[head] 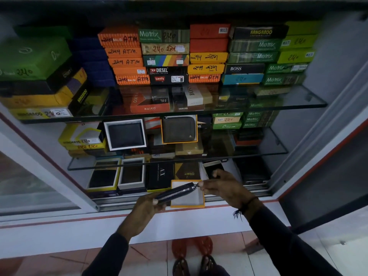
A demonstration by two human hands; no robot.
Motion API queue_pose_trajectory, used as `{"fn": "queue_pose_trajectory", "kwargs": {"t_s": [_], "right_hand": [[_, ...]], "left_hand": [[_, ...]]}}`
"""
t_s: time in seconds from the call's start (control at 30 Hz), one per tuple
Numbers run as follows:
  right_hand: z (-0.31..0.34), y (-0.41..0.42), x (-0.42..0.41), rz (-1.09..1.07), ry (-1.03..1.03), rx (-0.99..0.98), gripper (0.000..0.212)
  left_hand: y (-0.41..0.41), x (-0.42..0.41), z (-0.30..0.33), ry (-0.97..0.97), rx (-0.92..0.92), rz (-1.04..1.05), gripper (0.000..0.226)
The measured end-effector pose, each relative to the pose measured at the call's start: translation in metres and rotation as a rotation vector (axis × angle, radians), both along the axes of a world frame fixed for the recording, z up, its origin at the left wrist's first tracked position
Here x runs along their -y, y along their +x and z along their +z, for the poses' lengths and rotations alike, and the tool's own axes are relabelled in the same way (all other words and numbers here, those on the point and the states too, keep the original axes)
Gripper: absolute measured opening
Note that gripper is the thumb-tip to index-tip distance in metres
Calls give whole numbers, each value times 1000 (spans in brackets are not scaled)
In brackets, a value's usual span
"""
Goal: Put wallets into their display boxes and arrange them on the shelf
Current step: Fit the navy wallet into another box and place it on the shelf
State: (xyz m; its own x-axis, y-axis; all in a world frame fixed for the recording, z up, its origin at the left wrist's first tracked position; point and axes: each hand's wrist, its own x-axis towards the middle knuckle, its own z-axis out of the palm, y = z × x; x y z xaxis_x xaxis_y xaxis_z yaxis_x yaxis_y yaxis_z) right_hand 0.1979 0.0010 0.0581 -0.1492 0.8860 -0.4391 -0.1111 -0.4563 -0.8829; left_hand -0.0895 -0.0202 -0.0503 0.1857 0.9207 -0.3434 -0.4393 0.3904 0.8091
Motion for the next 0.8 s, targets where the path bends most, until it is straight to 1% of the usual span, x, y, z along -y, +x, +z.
{"fn": "queue_pose_trajectory", "kwargs": {"t_s": [0.03,0.13,0.23,0.27,0.3,0.33,0.37,0.47,0.5,0.6,0.63,0.7,0.73,0.8], "right_hand": [[-4,0,-3,3,-41,-21,39],[-21,-6,-11,-77,-168,-132,35],[-30,-15,-8,-66,-249,-223,22],[-34,-18,-5,-85,-270,-268,27],[-37,-24,-2,-118,-294,-311,37],[-39,-29,0,-140,-309,-337,45],[-42,-34,1,-157,-306,-344,46],[-48,-40,-4,-160,-245,-167,32],[-50,-37,-5,-117,-231,-127,32],[-55,-21,-3,59,-288,-138,53],[-55,-16,-2,118,-279,-117,53],[-55,-11,-1,203,-163,-42,45],[-55,-10,0,215,-82,3,43],[-56,-13,1,173,98,127,41]], "left_hand": [[5,-1,3,1,55,-25,31],[19,-1,12,18,219,-67,27],[33,2,26,110,226,-209,35],[37,2,29,146,221,-262,40],[41,2,32,171,206,-294,45],[43,1,34,171,181,-300,50],[42,0,35,152,147,-281,55],[29,0,33,141,23,-238,65],[22,1,34,150,-30,-235,69],[11,0,40,165,-195,-205,82],[10,0,41,164,-251,-199,86],[13,-1,45,163,-343,-205,90],[15,-1,45,170,-357,-213,91],[22,-2,44,162,-341,-190,91]]}}
